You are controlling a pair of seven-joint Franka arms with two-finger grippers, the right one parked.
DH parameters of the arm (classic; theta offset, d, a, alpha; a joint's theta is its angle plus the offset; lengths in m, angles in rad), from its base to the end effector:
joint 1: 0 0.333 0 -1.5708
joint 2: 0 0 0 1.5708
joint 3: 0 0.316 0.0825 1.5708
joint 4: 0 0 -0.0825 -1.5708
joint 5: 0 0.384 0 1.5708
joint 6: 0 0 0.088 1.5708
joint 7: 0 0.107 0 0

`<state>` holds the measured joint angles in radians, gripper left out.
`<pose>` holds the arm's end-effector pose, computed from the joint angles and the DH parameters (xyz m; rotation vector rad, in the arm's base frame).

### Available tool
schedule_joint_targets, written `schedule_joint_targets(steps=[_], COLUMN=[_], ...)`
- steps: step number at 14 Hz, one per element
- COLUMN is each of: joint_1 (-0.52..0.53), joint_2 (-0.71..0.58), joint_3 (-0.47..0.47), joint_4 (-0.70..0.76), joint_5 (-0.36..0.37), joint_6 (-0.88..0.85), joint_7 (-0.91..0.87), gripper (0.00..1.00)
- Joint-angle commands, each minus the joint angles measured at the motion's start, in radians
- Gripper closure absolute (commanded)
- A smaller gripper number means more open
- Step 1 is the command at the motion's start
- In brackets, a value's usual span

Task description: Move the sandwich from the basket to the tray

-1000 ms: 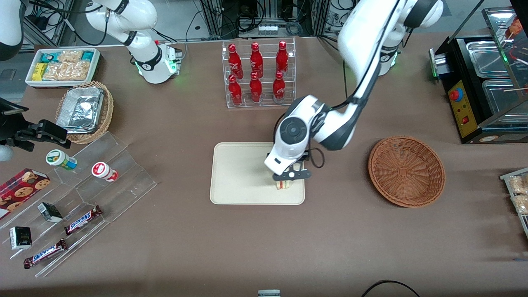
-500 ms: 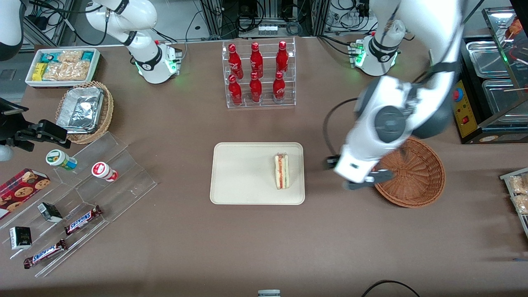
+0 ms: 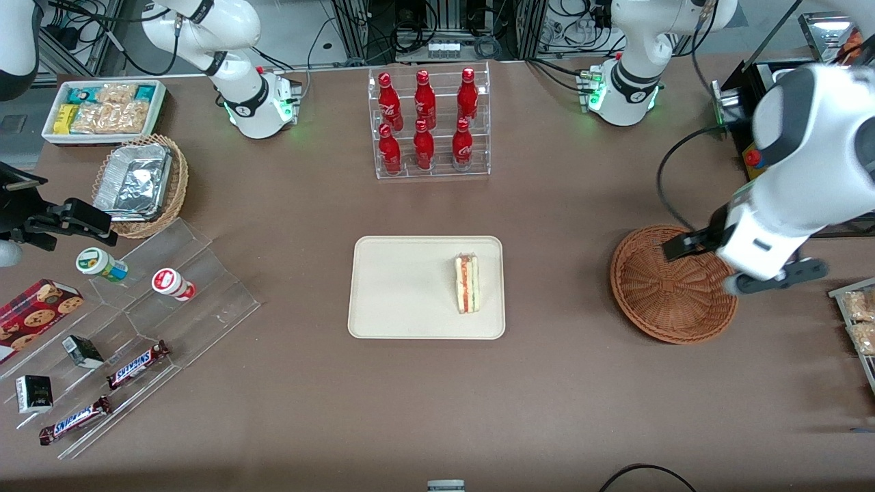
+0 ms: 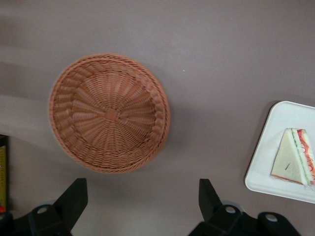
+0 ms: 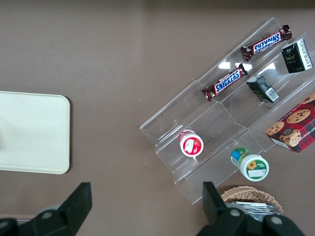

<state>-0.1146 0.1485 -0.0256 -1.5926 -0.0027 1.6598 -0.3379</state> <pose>0.5940 -0.0831 0.5358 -3.1108 -0.3093 0.1259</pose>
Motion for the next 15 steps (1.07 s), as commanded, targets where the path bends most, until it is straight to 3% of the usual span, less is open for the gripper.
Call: schedule_joint_targets(steps=[1,5,15], joint_1=[0.036,0.095,0.182], joint_2=[-0.124,-0.202,-0.198], joint_3=[-0.017,-0.025,-0.12], joint_4=[-0.064,-0.038,0.028], joint_5=[0.023,0.024,0.024], joint_6=[-0.04,-0.138,-0.213], joint_7=[0.023,0.151,0.168], gripper=[0.0,0.0,0.0])
